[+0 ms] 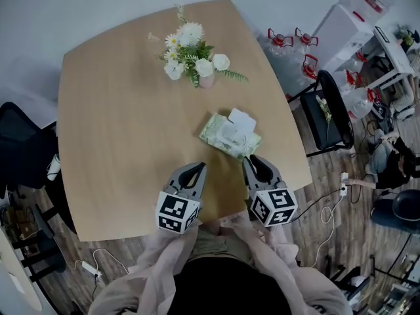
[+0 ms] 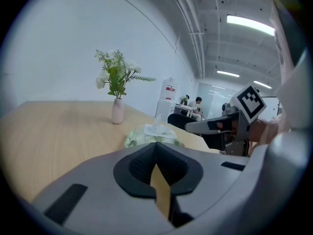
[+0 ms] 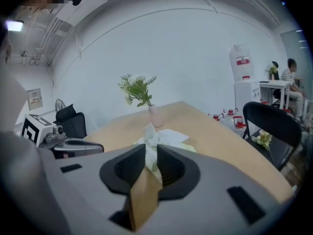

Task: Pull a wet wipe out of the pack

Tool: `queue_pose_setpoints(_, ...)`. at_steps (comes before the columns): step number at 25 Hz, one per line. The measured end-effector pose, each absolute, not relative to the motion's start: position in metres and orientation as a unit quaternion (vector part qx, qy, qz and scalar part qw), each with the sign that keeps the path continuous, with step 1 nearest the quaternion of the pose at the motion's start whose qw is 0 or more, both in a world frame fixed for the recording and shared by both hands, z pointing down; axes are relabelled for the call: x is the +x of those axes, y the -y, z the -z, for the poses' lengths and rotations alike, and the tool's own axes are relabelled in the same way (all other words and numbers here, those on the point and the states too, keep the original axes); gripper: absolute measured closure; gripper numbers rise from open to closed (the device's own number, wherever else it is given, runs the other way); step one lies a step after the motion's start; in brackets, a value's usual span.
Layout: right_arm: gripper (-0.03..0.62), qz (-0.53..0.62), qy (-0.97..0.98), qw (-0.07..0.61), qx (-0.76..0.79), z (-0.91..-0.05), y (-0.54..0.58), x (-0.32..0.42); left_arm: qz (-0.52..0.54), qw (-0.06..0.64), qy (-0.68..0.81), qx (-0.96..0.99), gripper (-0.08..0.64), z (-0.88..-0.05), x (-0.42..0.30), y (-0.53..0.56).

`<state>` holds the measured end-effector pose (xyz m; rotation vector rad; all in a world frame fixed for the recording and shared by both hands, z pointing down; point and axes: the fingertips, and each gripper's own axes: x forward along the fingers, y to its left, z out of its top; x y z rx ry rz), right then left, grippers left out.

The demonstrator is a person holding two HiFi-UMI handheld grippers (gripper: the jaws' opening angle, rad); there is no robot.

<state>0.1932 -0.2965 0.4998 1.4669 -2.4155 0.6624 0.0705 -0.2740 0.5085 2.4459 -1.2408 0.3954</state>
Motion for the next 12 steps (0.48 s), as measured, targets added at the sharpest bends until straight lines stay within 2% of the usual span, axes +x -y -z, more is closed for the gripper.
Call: queue_pose_setpoints(12, 0.448, -0.219, 0.837, 0.154, 0.478, -0.513, 0.331, 0.183, -0.142, 0.205, 0.452, 0.856, 0.549, -0.52, 0.07, 0.294)
